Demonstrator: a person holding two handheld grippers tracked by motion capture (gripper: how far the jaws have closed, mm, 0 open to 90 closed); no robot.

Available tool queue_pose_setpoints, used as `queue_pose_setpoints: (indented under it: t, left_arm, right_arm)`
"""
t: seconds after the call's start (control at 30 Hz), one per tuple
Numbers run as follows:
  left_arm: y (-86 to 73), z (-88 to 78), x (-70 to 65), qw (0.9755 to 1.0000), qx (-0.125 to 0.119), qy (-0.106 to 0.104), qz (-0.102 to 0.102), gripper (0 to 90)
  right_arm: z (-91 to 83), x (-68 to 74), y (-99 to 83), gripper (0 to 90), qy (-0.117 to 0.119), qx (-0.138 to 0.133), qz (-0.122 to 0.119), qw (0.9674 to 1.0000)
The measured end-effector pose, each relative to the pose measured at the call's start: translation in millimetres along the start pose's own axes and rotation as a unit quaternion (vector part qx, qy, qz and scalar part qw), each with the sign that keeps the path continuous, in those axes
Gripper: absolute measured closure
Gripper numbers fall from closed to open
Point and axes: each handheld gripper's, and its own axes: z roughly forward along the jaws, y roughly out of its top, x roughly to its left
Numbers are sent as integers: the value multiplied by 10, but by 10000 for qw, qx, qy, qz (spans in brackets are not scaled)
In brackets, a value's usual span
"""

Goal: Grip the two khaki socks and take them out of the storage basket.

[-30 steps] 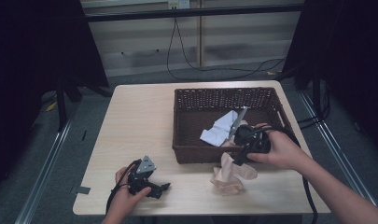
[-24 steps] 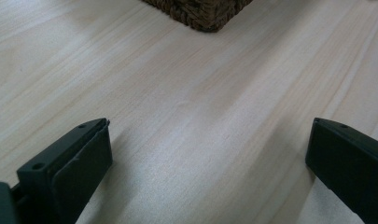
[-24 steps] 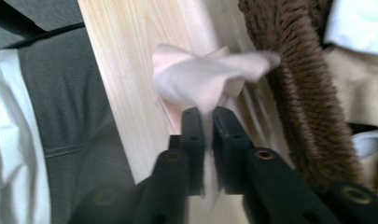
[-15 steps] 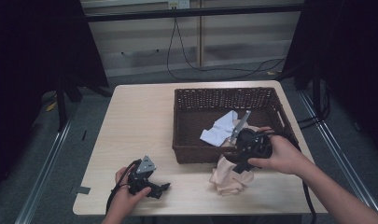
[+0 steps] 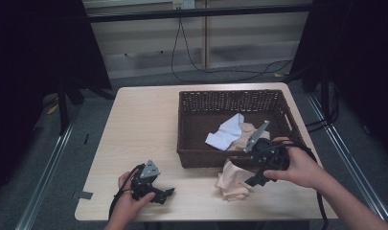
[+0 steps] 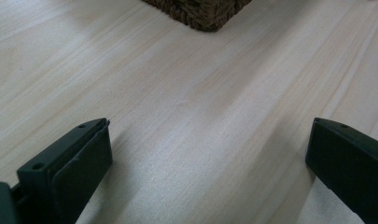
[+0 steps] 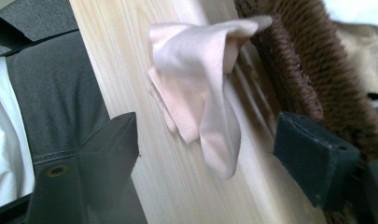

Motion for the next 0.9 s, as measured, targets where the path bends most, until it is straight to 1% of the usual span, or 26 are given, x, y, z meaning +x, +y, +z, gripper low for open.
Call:
queue_pose_setpoints:
  t: [0.03,0.07,0.1,0.13,0.17,0.27,0.3,0.37,0.47,0.57,0.63,0.67,0.7,0.73,0.8,0.83,0.9]
  left_arm:
    - [0,0,0,10000,0,0,0,0]
    - [0,0,0,10000,-4,1,-3,0]
    - [0,1,-1,10000,-5,1,-6,0]
    - [0,0,0,10000,-4,1,-3,0]
    - [0,0,0,10000,6,1,9,0]
    - [0,1,-1,10000,-6,0,-5,0]
    - [0,0,0,10000,6,1,11,0]
    - [0,1,-1,10000,-6,1,-6,0]
    - [0,1,-1,10000,-6,1,-6,0]
    - [0,1,-1,10000,-6,1,-6,0]
    - [0,1,-1,10000,-7,1,-8,0]
    - [0,1,-1,10000,-5,1,-5,0]
    - [0,0,0,10000,5,1,9,0]
    - [0,1,-1,10000,-5,1,-5,0]
    - [0,1,-1,10000,-6,1,-6,0]
    - [0,1,-1,10000,-6,2,-5,0]
    - [0,1,-1,10000,-6,1,-7,0]
  right_arm:
    - [0,0,0,209,0,0,0,10000]
    - [11,13,-37,188,-33,8,-6,10000]
    - [15,10,-51,180,-17,-19,-15,10000]
    - [17,10,-67,173,-52,-44,31,10000]
    - [18,1,-83,173,-73,-41,20,10000]
    - [19,-17,-141,155,-38,-60,79,9999]
    - [20,-24,-160,154,-44,-58,47,10000]
    - [20,-32,-195,145,-45,-68,53,10000]
    - [26,-37,-248,128,-50,-14,57,10000]
    - [56,-42,-298,107,-34,-3,26,10000]
    - [84,-45,-336,86,-7,36,53,10000]
    - [103,-52,-358,78,25,48,15,10000]
    - [113,-51,-372,71,59,66,57,9999]
    - [129,-58,-394,59,77,69,13,9999]
    - [171,-69,-446,52,131,57,75,9999]
    - [184,-76,-466,51,110,52,60,9999]
    - [221,-91,-519,53,45,37,145,9999]
